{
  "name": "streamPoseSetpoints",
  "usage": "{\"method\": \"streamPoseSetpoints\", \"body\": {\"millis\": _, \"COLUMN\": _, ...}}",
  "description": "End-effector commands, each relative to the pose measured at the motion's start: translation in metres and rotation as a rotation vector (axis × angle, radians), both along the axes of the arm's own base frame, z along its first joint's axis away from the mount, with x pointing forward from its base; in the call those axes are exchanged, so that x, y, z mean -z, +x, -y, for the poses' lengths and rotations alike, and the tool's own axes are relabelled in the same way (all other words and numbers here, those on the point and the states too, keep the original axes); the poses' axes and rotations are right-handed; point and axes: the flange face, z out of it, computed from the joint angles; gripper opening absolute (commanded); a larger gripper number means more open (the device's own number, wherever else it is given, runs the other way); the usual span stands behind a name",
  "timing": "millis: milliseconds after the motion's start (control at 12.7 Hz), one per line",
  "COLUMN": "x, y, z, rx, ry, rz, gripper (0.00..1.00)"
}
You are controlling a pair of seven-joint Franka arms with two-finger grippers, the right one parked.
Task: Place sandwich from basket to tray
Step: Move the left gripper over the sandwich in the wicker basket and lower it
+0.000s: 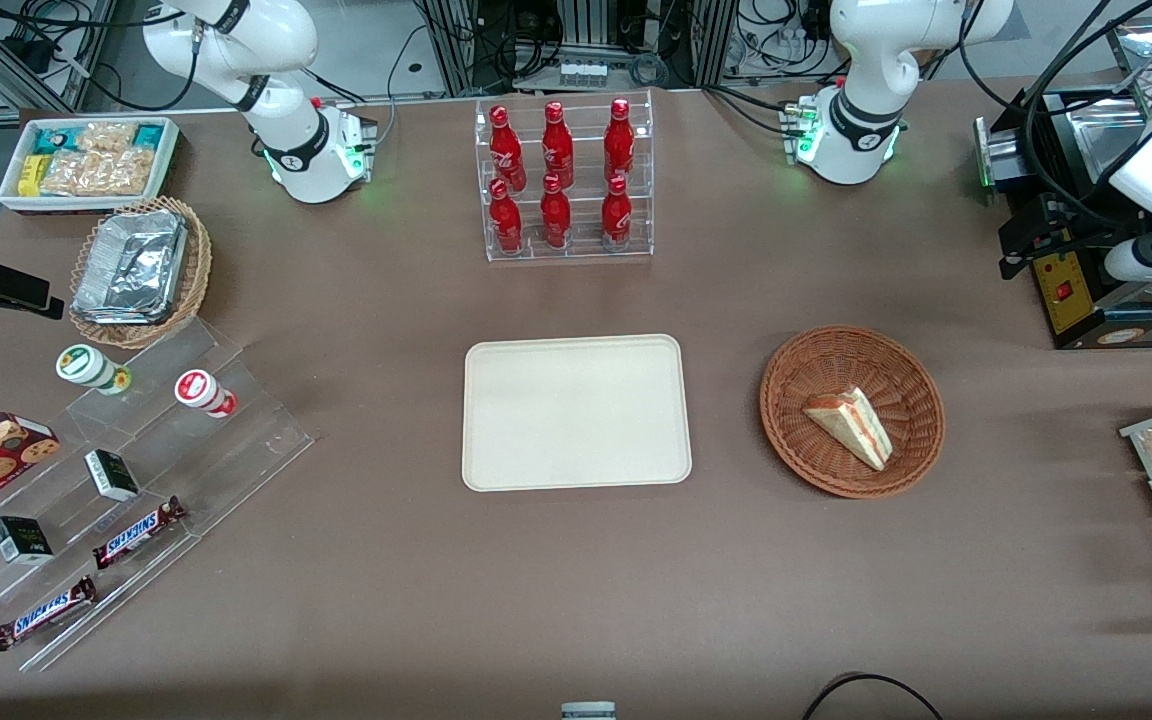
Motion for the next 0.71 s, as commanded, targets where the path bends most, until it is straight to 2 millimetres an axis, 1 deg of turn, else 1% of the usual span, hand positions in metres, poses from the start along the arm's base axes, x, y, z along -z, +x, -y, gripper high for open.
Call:
{"method": "streamPoseSetpoints", "body": {"millis": 0, "x": 0.002, "y": -0.004, "z": -0.002, "rx": -0.016, "ry": 0.015, "rz": 0.001, "gripper": 1.0}}
{"method": "streamPoseSetpoints", "body": {"millis": 79, "x": 0.006, "y": -0.001, "z": 0.0, "rx": -0.014, "ry": 0.014, "rz": -0.006, "gripper": 1.0}}
{"method": "streamPoseSetpoints", "body": {"millis": 157, "x": 0.014, "y": 0.003, "z": 0.0, "rx": -0.016, "ry": 0.015, "rz": -0.021, "gripper": 1.0}}
{"method": "streamPoseSetpoints", "body": {"millis": 236, "x": 0.031, "y": 0.013, "z": -0.001, "rx": -0.018, "ry": 0.016, "rz": -0.045, "gripper": 1.0}}
{"method": "streamPoseSetpoints", "body": {"millis": 394, "x": 0.07, "y": 0.03, "z": 0.002, "rx": -0.034, "ry": 0.008, "rz": -0.083, "gripper": 1.0}}
{"method": "streamPoseSetpoints", "body": {"millis": 630, "x": 0.143, "y": 0.031, "z": 0.01, "rx": -0.274, "ry": -0.007, "rz": -0.02, "gripper": 1.0}}
